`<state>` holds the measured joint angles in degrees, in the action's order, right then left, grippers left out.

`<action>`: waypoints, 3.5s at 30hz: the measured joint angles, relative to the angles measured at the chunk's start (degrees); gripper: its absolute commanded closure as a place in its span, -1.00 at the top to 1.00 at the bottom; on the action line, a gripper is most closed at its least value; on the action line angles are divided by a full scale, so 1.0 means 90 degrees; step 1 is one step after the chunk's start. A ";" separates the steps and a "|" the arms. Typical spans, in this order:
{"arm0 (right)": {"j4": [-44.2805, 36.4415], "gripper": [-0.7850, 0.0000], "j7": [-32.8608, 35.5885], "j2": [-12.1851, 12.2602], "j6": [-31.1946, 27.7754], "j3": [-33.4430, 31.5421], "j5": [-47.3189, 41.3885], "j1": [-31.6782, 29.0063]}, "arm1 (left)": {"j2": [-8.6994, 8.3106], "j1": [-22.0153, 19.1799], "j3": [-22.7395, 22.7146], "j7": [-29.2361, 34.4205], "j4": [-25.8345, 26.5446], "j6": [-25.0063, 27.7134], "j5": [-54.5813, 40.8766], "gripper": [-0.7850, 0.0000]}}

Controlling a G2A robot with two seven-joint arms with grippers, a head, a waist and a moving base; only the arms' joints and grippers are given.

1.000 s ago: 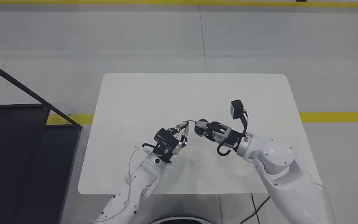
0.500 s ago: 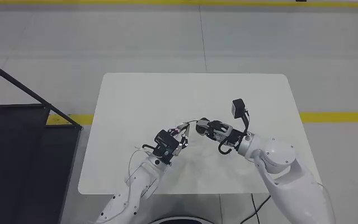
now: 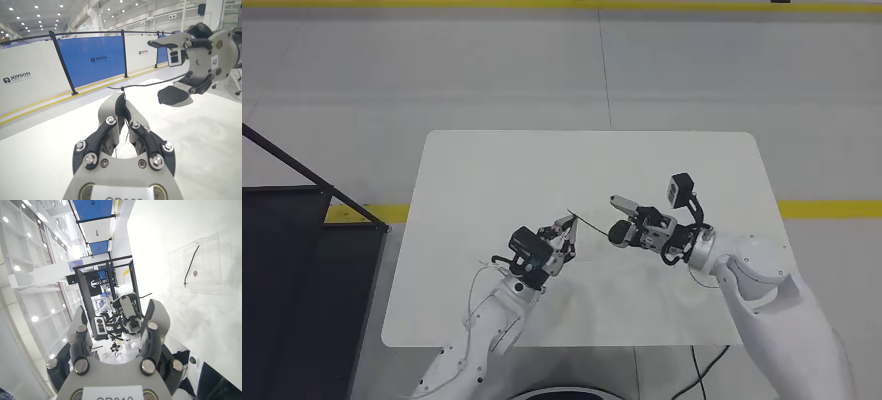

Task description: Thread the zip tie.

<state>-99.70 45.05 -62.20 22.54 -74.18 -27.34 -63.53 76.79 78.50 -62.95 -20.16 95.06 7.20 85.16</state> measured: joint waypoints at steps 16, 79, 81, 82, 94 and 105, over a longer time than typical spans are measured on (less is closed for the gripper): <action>0.0728 1.00 0.0570 0.0029 0.0338 -0.0390 -0.1030 0.0011 | -0.0043 0.0291 -0.0284 0.0173 0.0395 0.0622 -0.0928 -1.00; 0.2979 1.00 -0.0058 -0.0186 0.3951 0.1047 -0.2979 0.1812 | -0.0070 0.0082 -0.0780 0.0110 0.0137 0.1399 -0.2495 -1.00; 0.3235 1.00 0.0009 -0.0206 0.3942 0.1273 -0.3297 0.1943 | -0.0069 0.0064 -0.0768 0.0059 0.0096 0.1428 -0.2454 -1.00; 0.3369 1.00 0.0032 -0.0206 0.3940 0.1373 -0.3435 0.2023 | -0.0069 0.0061 -0.0765 0.0040 0.0076 0.1440 -0.2437 -1.00; 0.3444 1.00 -0.0023 -0.0207 0.3890 0.1540 -0.3608 0.2093 | -0.0069 0.0074 -0.0753 0.0077 0.0117 0.1428 -0.2435 -1.00; 0.3285 1.00 0.0411 -0.0178 0.3642 0.2293 -0.4032 0.2375 | -0.0038 -0.0005 -0.0550 -0.0010 0.0065 0.1437 -0.2355 -1.00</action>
<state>-70.14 48.75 -63.80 55.32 -53.55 -63.63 -42.15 76.45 78.46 -67.90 -20.26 95.64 20.13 63.96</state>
